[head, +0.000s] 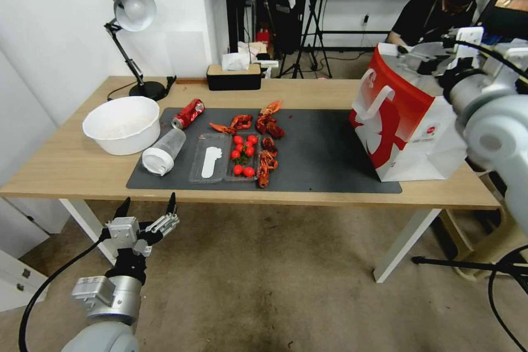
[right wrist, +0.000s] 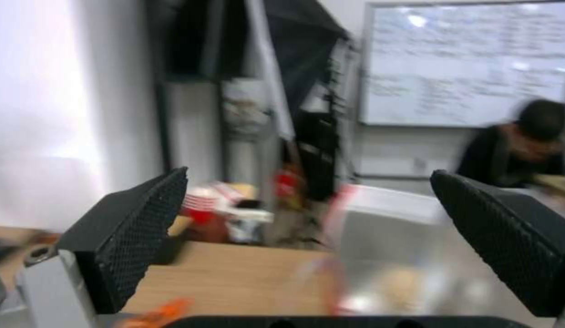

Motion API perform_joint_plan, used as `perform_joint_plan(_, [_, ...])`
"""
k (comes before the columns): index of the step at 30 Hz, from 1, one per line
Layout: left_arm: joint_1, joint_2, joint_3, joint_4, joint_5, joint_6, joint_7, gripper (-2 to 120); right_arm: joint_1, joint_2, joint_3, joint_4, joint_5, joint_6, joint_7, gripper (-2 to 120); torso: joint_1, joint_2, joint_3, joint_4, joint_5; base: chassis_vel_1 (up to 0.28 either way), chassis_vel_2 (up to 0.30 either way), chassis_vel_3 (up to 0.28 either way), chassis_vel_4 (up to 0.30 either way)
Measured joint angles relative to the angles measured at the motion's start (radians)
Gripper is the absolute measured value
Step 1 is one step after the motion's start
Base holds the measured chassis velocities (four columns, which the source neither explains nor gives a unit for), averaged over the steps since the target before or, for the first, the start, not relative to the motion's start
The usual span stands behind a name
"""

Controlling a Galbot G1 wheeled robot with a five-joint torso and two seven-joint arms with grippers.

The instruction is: Pick up the trash from the table and place it into the takeout bag.

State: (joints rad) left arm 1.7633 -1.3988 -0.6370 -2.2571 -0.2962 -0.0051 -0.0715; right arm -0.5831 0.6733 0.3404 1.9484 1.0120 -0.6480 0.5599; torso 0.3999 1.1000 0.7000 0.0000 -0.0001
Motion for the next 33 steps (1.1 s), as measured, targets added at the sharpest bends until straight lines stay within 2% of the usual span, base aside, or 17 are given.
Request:
perform_joint_plan(3, [0.0,-0.001,0.0,-0.001,0.0,0.0,0.0,100,-0.016,0.001,0.005,0.026,0.009,0.041,-0.022,100,0.0,0.0,0.0,0.0,-0.0002,0.0,0.0,0.0,0.0])
perform_joint_plan(6, [0.0,-0.003,-0.001,-0.001,-0.001,0.0,0.0,100,-0.069,0.006,0.019,0.085,0.013,0.167,-0.089,100,0.0,0.0,0.0,0.0001,-0.0002,0.0,0.0,0.0,0.0])
perform_joint_plan(7, [0.0,-0.003,-0.001,-0.001,-0.001,0.0,0.0,100,-0.069,0.006,0.019,0.085,0.013,0.167,-0.089,100,0.0,0.0,0.0,0.0001,-0.0002,0.0,0.0,0.0,0.0])
perform_joint_plan(10, [0.001,-0.004,-0.007,-0.001,-0.003,-0.003,0.0,100,-0.195,0.026,0.048,0.16,-0.026,0.312,-0.187,100,0.0,0.0,0.0,0.0002,-0.0001,0.0,0.0,0.0,0.0])
perform_joint_plan(11, [0.001,-0.004,-0.007,-0.001,-0.003,-0.003,0.0,100,-0.195,0.026,0.048,0.16,-0.026,0.312,-0.187,100,0.0,0.0,0.0,0.0002,-0.0001,0.0,0.0,0.0,0.0])
perform_joint_plan(14, [0.0,-0.002,-0.012,0.0,-0.008,-0.004,0.002,100,-0.39,0.071,0.097,0.22,-0.137,0.452,-0.281,100,0.0,0.0,0.0,-0.0003,0.0002,0.0,0.0,0.0,0.0])
perform_joint_plan(19, [-0.005,0.0,-0.013,0.003,-0.019,-0.006,0.007,100,-0.52,0.11,0.117,0.24,-0.213,0.534,-0.295,100,0.0,0.0,0.0,0.0001,0.0001,0.0,0.0,0.0,0.0])
perform_joint_plan(22, [-0.012,0.006,-0.016,0.015,-0.027,-0.008,0.011,100,-0.72,0.184,0.181,0.255,-0.314,0.627,-0.333,100,0.0,0.0,0.0,-0.0001,-0.0001,0.0,0.0,0.0,0.0])
perform_joint_plan(23, [-0.012,0.006,-0.016,0.015,-0.027,-0.008,0.011,100,-0.72,0.184,0.181,0.255,-0.314,0.627,-0.333,100,0.0,0.0,0.0,-0.0001,-0.0001,0.0,0.0,0.0,0.0])
perform_joint_plan(25, [-0.018,0.009,-0.015,0.026,-0.03,-0.011,0.011,100,-0.829,0.235,0.2,0.253,-0.357,0.678,-0.353,100,0.0,0.0,0.0,-0.0004,0.0001,0.0,0.0,0.0,0.0])
perform_joint_plan(26, [-0.022,0.011,-0.014,0.032,-0.033,-0.012,0.011,100,-0.873,0.261,0.207,0.253,-0.384,0.708,-0.361,100,0.0,0.0,0.0,0.0007,-0.0006,0.0,0.0,0.0,0.0])
perform_joint_plan(27, [-0.029,0.013,-0.014,0.043,-0.037,-0.013,0.011,100,-0.931,0.299,0.203,0.243,-0.428,0.747,-0.367,100,0.0,0.0,0.0,0.0,0.0,0.0,0.0,0.0,0.0])
perform_joint_plan(28, [-0.029,0.013,-0.014,0.043,-0.037,-0.013,0.011,100,-0.931,0.299,0.203,0.243,-0.428,0.747,-0.367,100,0.0,0.0,0.0,0.0,0.0,0.0,0.0,0.0,0.0])
perform_joint_plan(31, [-0.063,0.021,-0.017,0.076,-0.047,-0.013,0.011,100,-1.039,0.396,0.173,0.213,-0.494,0.838,-0.386,100,0.0,0.0,0.0,-0.0001,-0.0001,0.0,0.0,0.0,0.0])
perform_joint_plan(33, [-0.081,0.031,-0.023,0.084,-0.059,-0.009,0.009,100,-1.066,0.426,0.161,0.2,-0.512,0.869,-0.396,100,0.0,0.0,0.0,0.0,0.0001,0.0,0.0,0.0,0.0])
